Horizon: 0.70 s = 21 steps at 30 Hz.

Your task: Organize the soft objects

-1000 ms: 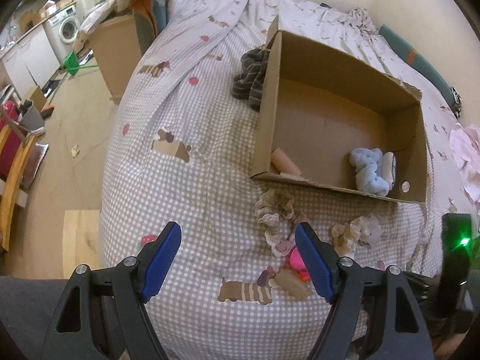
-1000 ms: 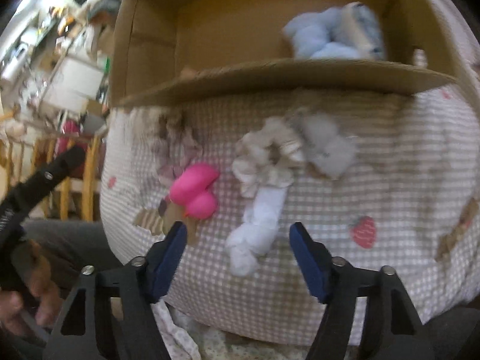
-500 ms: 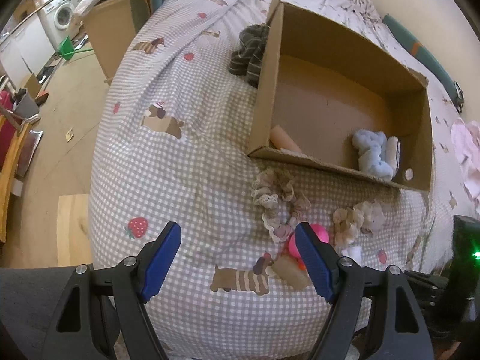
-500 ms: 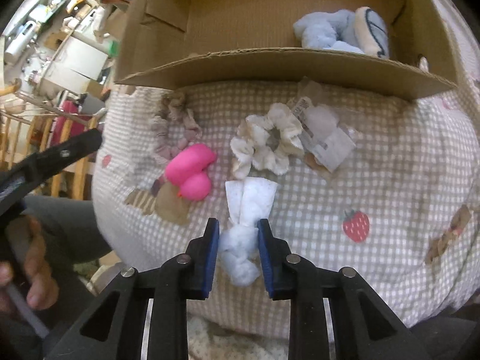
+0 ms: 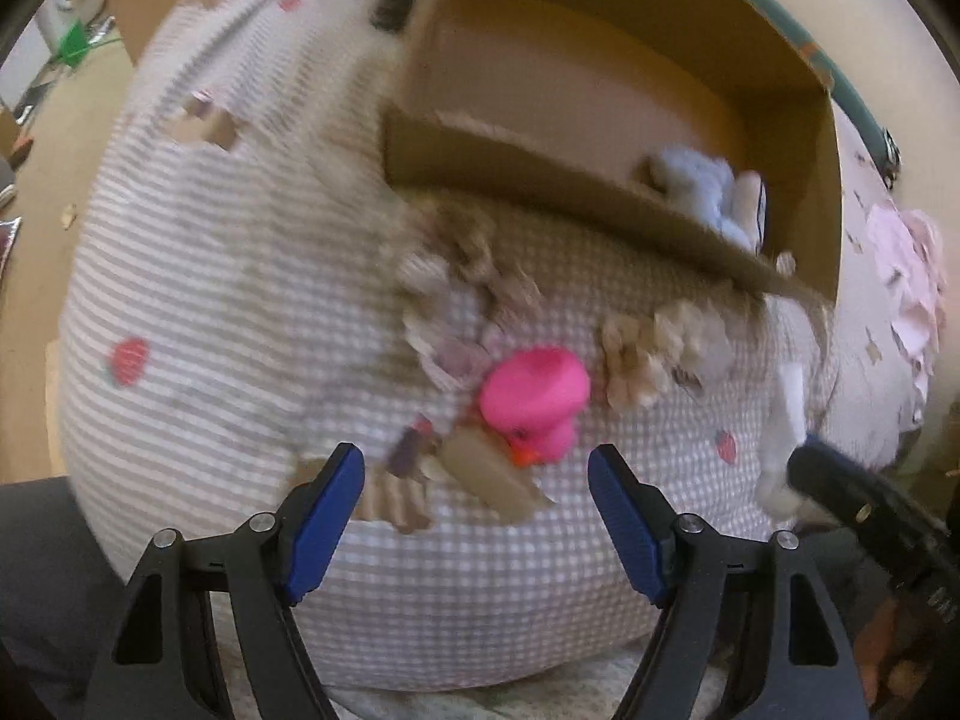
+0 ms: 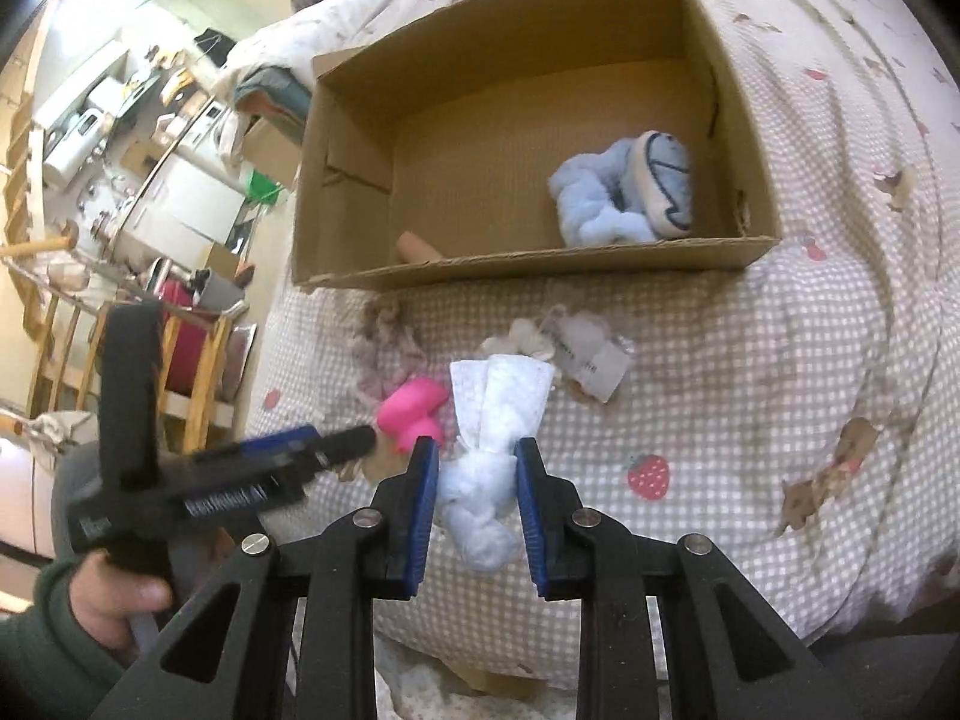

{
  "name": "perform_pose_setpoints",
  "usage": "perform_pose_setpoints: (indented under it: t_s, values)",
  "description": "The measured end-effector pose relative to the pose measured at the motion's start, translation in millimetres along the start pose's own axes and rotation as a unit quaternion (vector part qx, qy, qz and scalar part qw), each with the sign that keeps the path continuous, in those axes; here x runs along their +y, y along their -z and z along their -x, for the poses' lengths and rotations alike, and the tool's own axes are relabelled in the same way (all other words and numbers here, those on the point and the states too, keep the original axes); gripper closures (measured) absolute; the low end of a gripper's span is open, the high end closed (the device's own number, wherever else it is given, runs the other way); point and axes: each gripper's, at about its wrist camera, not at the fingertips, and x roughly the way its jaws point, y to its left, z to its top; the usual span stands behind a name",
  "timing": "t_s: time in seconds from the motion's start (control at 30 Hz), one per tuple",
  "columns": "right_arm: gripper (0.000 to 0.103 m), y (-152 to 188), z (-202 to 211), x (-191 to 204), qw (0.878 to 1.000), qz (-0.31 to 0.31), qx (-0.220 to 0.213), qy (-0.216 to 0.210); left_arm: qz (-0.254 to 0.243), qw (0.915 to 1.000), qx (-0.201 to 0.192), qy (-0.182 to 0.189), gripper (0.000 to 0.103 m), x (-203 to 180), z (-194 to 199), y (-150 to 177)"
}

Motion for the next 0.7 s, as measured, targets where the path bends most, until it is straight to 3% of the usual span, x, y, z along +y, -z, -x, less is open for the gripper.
perform_pose_setpoints:
  t_s: [0.07, 0.13, 0.2, 0.23, 0.4, 0.7]
  values:
    - [0.075, -2, 0, -2, 1.000, -0.005, 0.001, 0.000, -0.006, 0.9999, 0.011, -0.003, 0.044, -3, -9, 3]
    - [0.075, -3, -3, -3, 1.000, -0.007, 0.001, 0.002, -0.008, 0.9997, 0.024, 0.005, 0.076, -4, -16, 4]
    - [0.075, -2, -2, -3, 1.000, -0.008, 0.001, 0.003, -0.010, 0.9994, 0.031, 0.009, 0.086, -3, -18, 7]
    - [0.075, -2, -2, -3, 1.000, -0.009, 0.001, 0.005, -0.013, 0.9995, 0.030, 0.005, 0.096, -2, -17, 8]
    - [0.075, -1, 8, -14, 1.000, -0.019, 0.000, 0.001, -0.008, 0.9999, 0.006, -0.002, 0.097, 12, 8, 13]
    - [0.075, 0, 10, -9, 1.000, -0.005, 0.001, 0.002, -0.004, 0.9984, -0.031, -0.047, 0.097, 25, 29, 13]
